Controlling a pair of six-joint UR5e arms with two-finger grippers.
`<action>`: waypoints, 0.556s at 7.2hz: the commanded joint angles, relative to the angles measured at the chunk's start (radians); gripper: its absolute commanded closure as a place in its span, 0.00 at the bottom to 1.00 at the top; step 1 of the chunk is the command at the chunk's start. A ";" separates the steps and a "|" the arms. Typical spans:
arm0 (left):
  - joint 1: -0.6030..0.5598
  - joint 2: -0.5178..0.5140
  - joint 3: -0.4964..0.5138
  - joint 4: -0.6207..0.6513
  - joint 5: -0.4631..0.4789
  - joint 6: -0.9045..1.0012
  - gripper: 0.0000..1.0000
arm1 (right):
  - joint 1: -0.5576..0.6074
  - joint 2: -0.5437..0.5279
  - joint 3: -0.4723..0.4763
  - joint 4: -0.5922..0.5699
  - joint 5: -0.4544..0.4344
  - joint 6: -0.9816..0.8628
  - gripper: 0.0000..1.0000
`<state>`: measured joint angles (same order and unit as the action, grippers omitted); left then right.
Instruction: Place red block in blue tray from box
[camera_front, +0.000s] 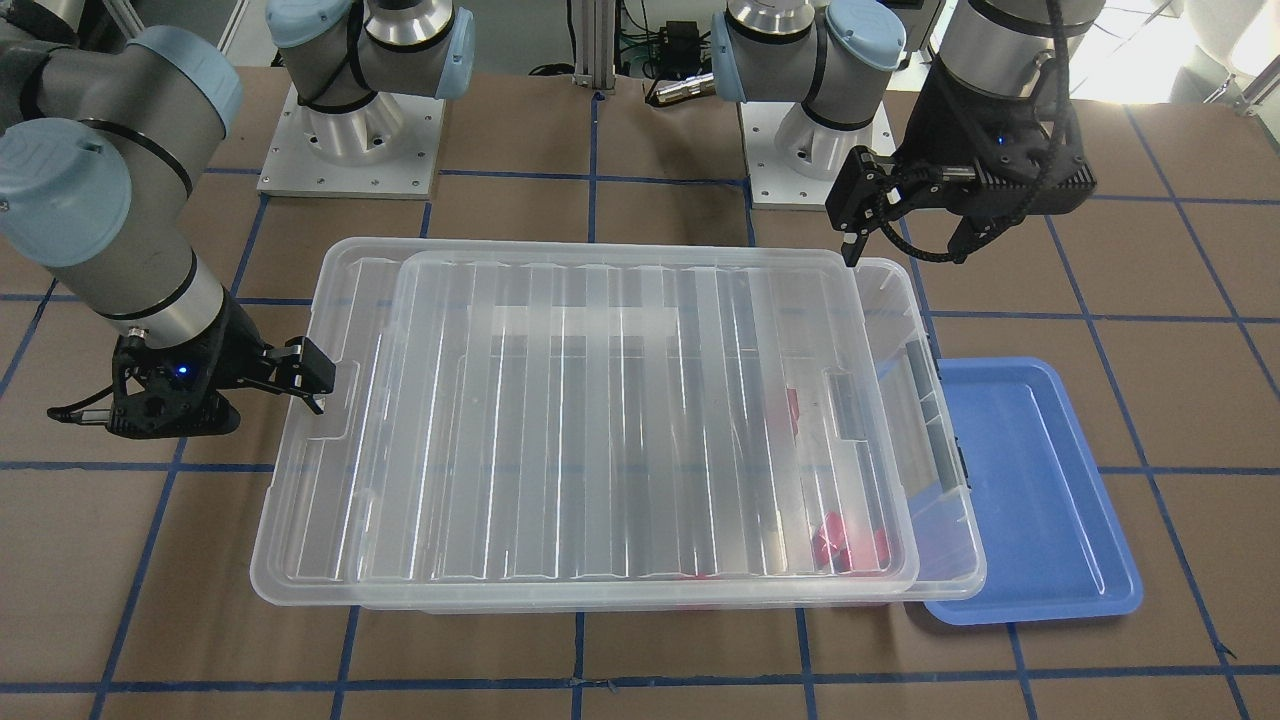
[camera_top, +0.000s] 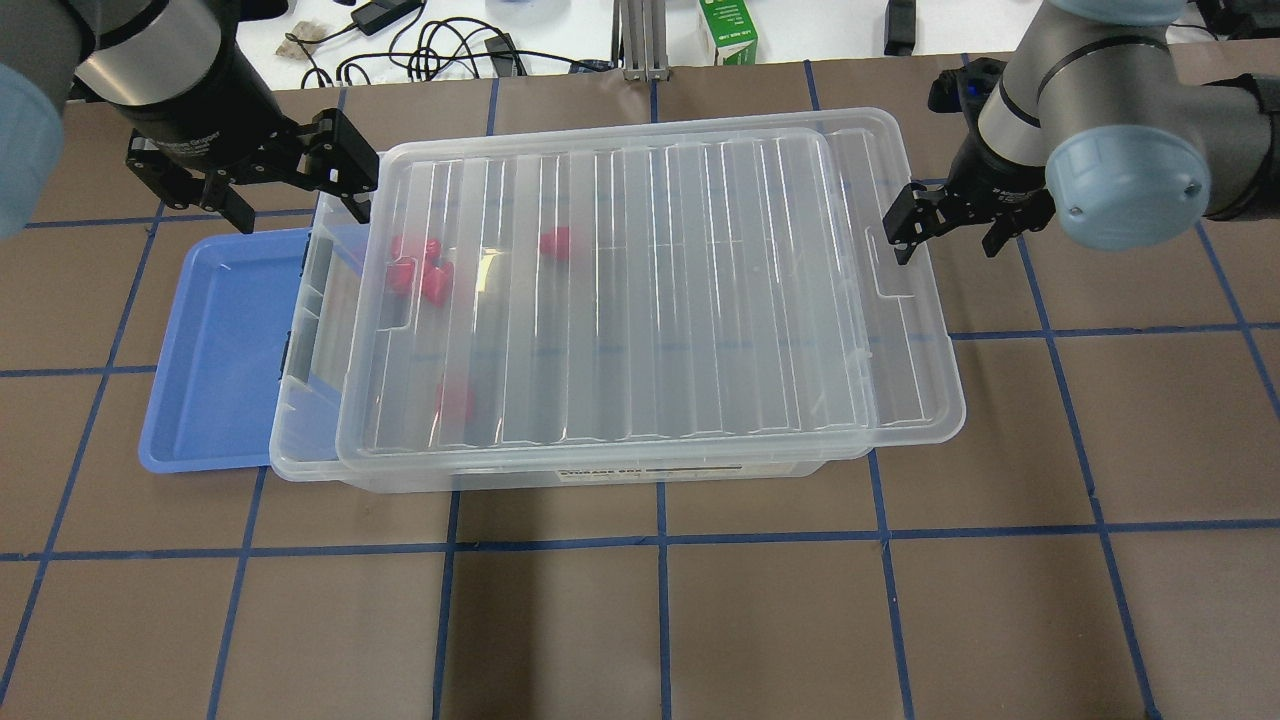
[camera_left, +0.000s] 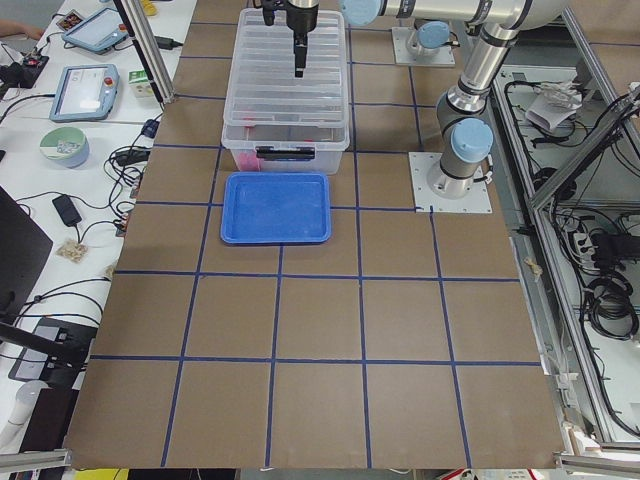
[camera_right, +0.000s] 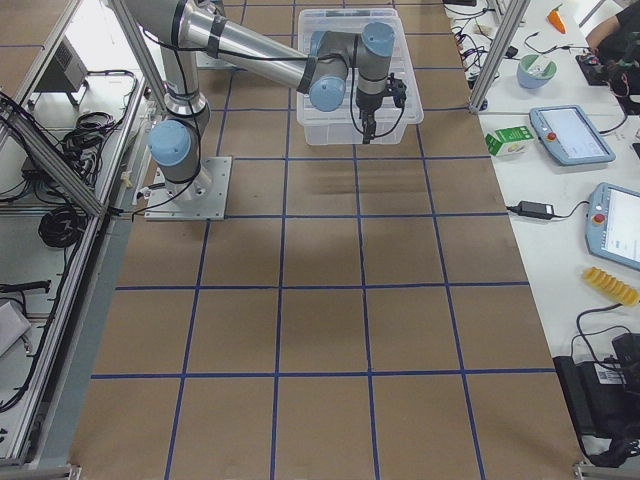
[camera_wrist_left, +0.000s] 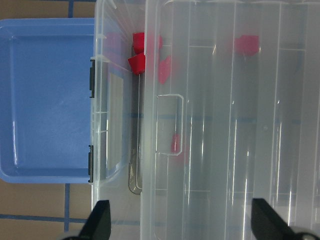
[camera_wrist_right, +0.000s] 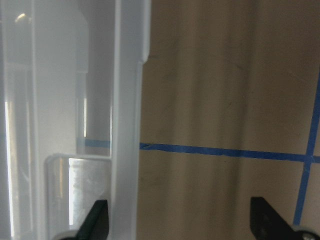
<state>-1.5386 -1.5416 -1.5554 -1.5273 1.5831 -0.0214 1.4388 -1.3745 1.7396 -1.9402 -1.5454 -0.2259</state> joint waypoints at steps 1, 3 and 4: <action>0.000 0.000 0.000 -0.001 0.000 0.000 0.00 | -0.053 0.002 -0.002 -0.003 -0.048 -0.064 0.00; 0.000 0.001 -0.002 -0.001 0.000 0.000 0.00 | -0.124 0.002 -0.005 -0.022 -0.050 -0.142 0.00; 0.000 0.000 0.000 0.001 0.000 0.001 0.00 | -0.153 0.002 -0.005 -0.028 -0.050 -0.157 0.00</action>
<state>-1.5386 -1.5412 -1.5562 -1.5276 1.5831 -0.0212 1.3272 -1.3730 1.7356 -1.9569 -1.5939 -0.3513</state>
